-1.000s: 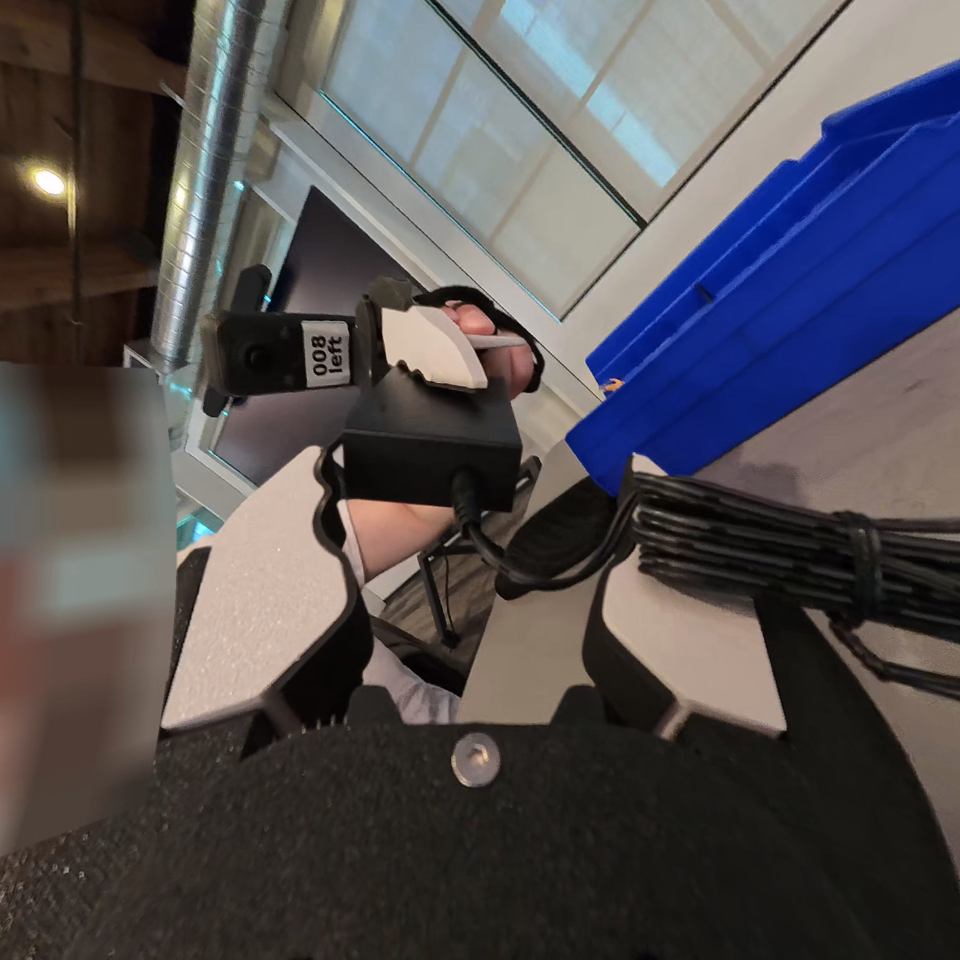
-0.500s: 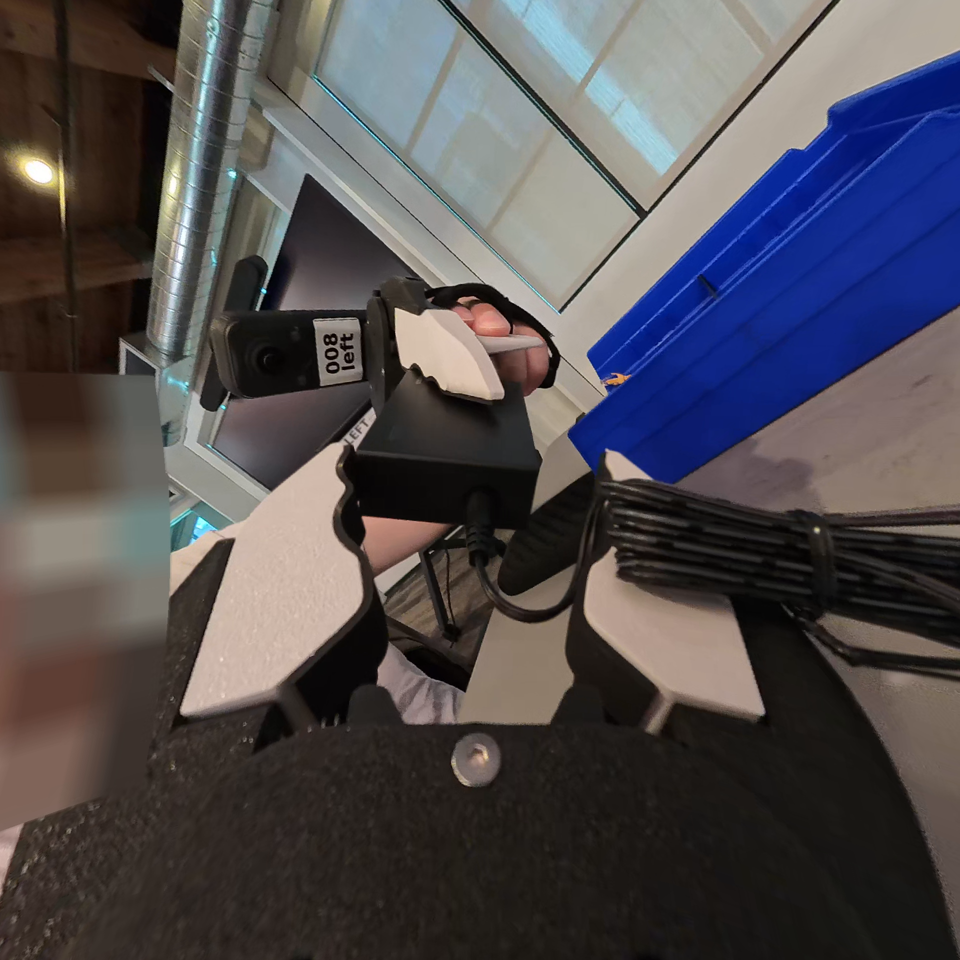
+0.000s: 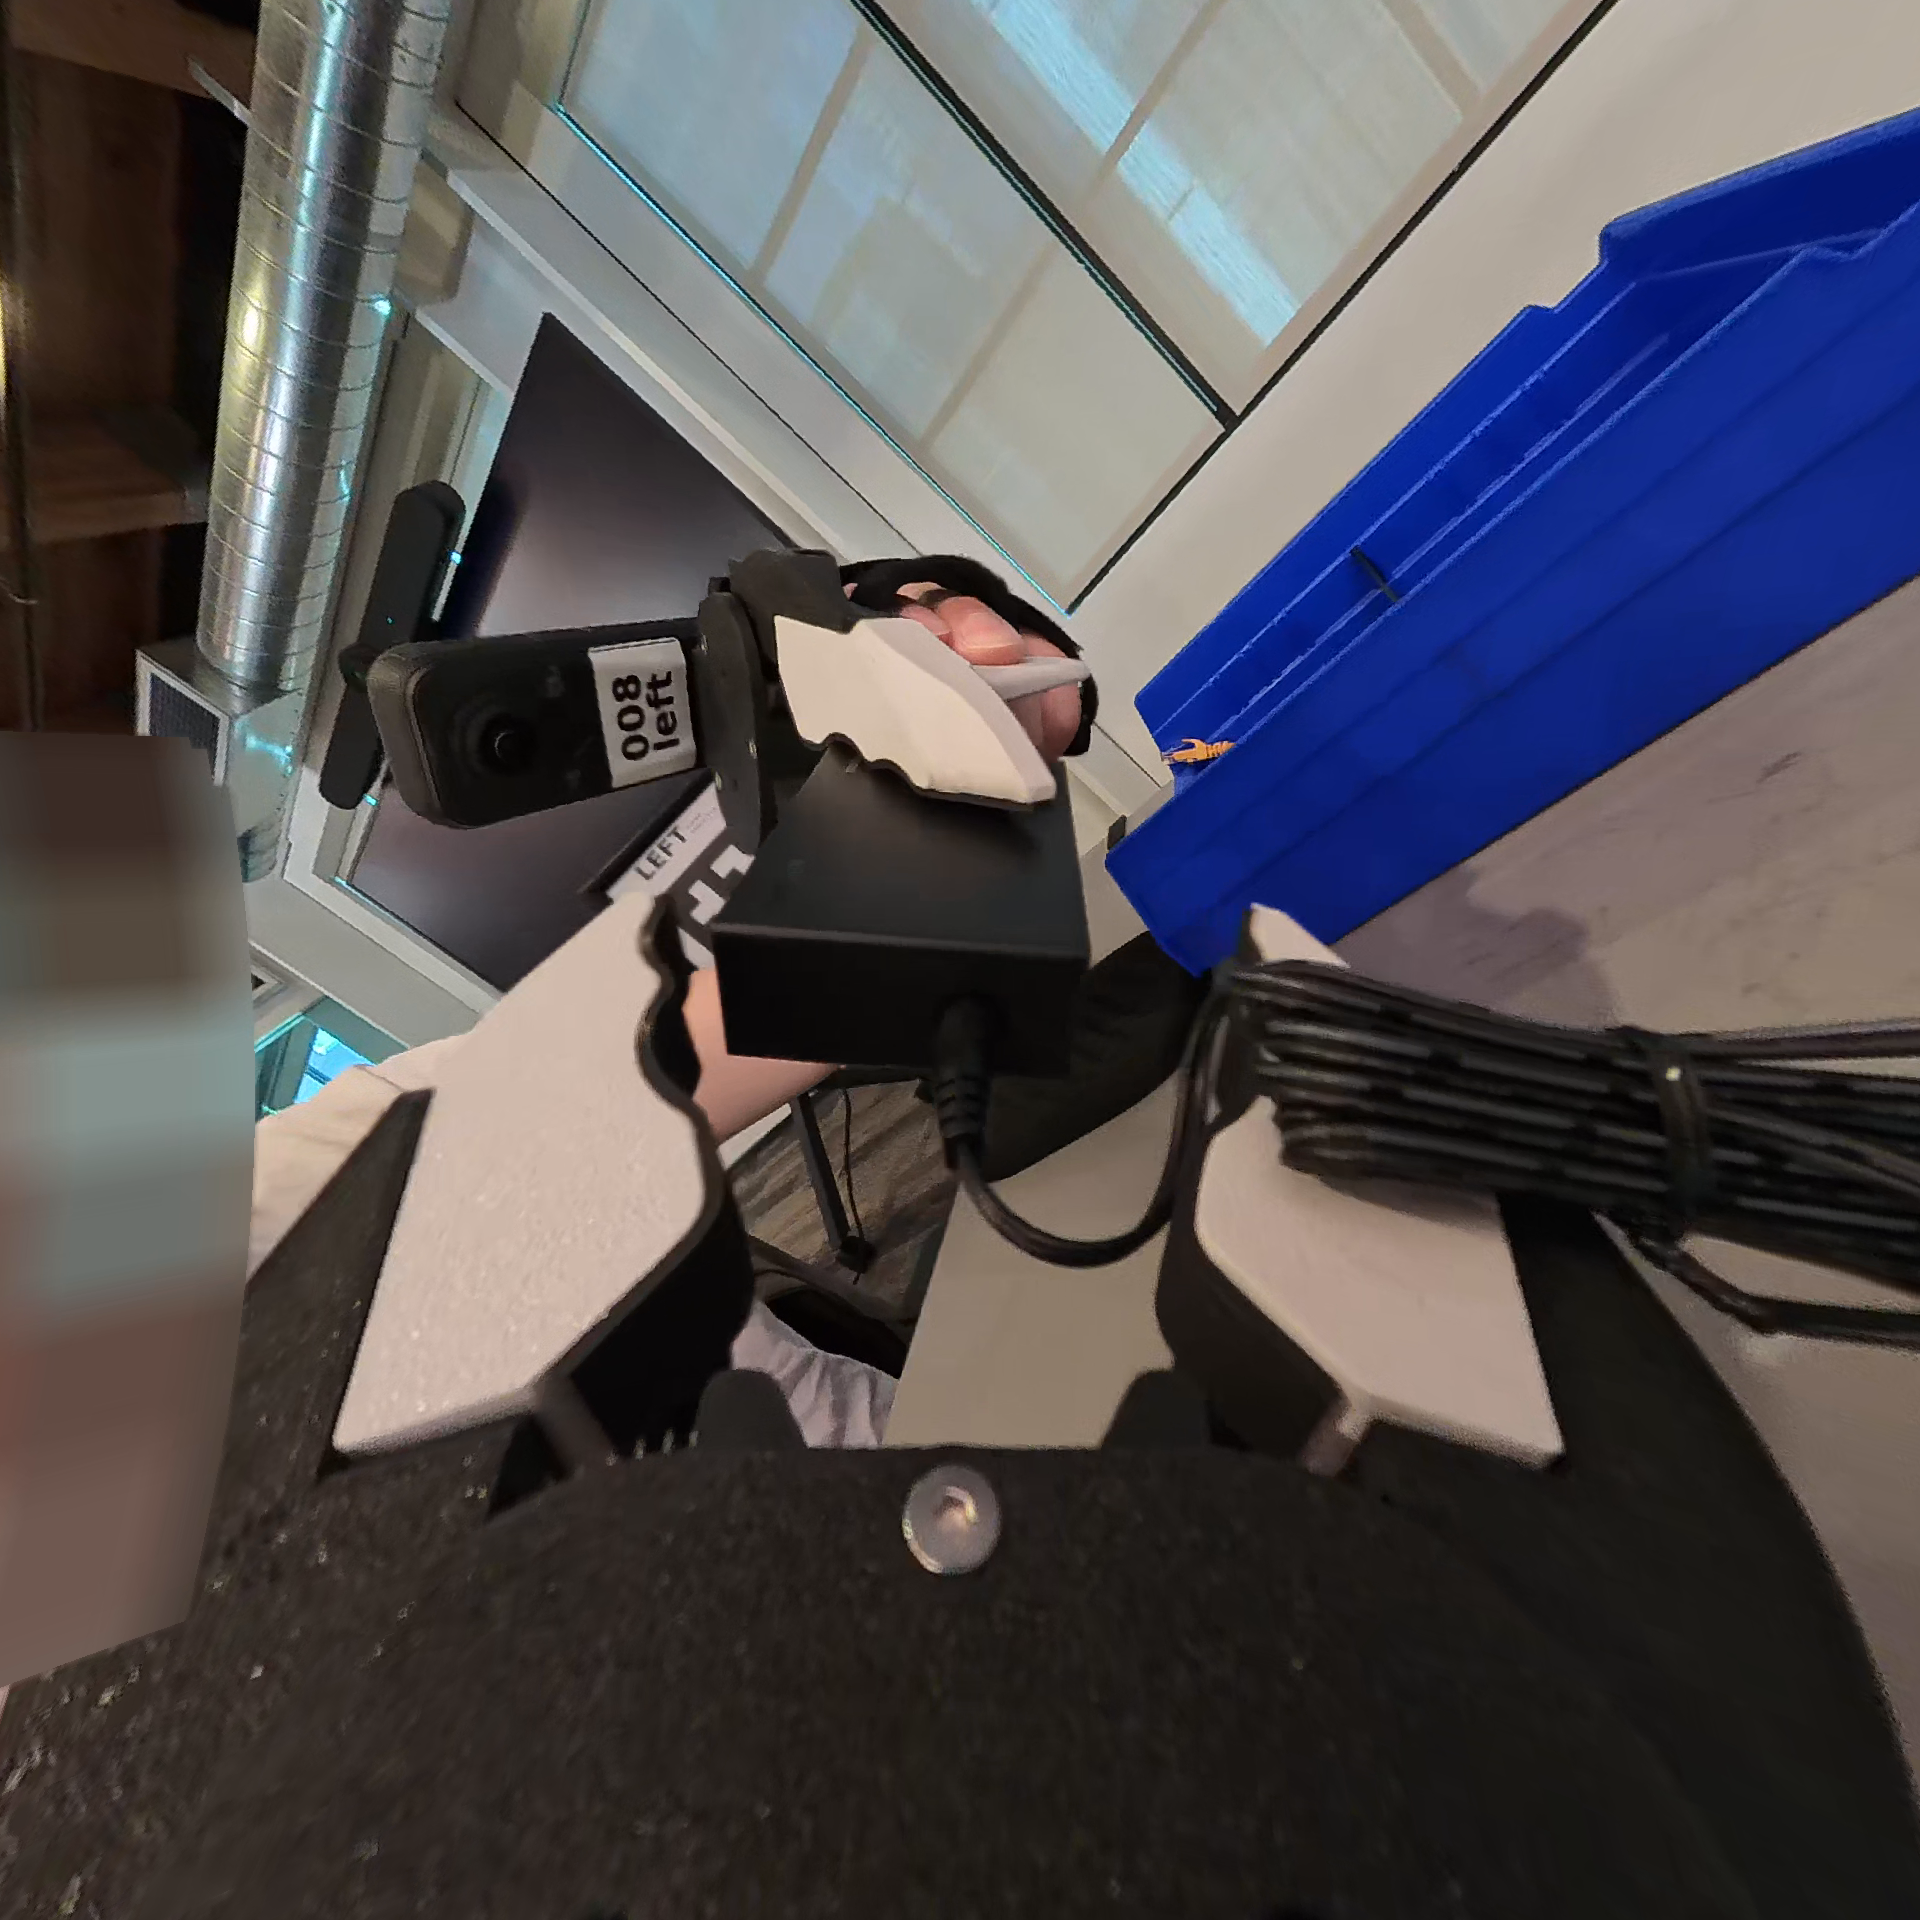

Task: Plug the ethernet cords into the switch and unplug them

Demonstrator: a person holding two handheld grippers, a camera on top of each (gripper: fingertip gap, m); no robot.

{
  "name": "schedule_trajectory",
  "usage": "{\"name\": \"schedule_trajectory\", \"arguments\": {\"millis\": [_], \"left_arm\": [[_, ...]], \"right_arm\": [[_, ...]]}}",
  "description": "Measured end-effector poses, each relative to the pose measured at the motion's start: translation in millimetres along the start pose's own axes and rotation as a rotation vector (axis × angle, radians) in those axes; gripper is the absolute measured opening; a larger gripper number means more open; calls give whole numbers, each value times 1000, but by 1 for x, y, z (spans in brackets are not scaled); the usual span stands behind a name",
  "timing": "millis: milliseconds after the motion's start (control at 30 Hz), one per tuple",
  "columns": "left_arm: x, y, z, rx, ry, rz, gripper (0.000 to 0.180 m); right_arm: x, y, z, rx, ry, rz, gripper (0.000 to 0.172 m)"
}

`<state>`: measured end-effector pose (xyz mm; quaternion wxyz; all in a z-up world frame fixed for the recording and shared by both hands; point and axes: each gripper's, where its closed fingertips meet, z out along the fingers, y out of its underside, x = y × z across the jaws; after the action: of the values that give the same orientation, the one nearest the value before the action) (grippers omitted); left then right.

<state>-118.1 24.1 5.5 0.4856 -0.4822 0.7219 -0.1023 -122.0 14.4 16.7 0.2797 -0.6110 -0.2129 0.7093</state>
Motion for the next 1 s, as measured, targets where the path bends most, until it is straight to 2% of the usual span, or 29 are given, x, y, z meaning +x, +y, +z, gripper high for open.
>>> {"name": "schedule_trajectory", "arguments": {"millis": [33, 167, 467, 633, 767, 833, 1000], "left_arm": [[0, 1, 0, -4, -2, 0, 29], [-2, 2, 2, 11, 5, -46, 28], [-11, 1, -3, 39, 19, -149, 28], [-21, 5, -6, 31, -8, -185, 28], [-25, 11, -4, 11, -18, -207, 28], [-24, 11, -3, 10, -13, -210, 28], [-14, 8, 4, -20, 11, -147, 28]], "right_arm": [[-1, 0, 0, -5, -3, -12, 83], [-14, -3, 3, 18, -84, 54, 66], [-11, -11, -13, 32, -69, 64, 89], [-15, -5, -15, -10, -106, 134, 87], [-8, -10, -16, 35, -62, 174, 92], [-6, -13, -16, 59, -42, 186, 90], [-6, -11, -12, 47, -7, 165, 87]]}}
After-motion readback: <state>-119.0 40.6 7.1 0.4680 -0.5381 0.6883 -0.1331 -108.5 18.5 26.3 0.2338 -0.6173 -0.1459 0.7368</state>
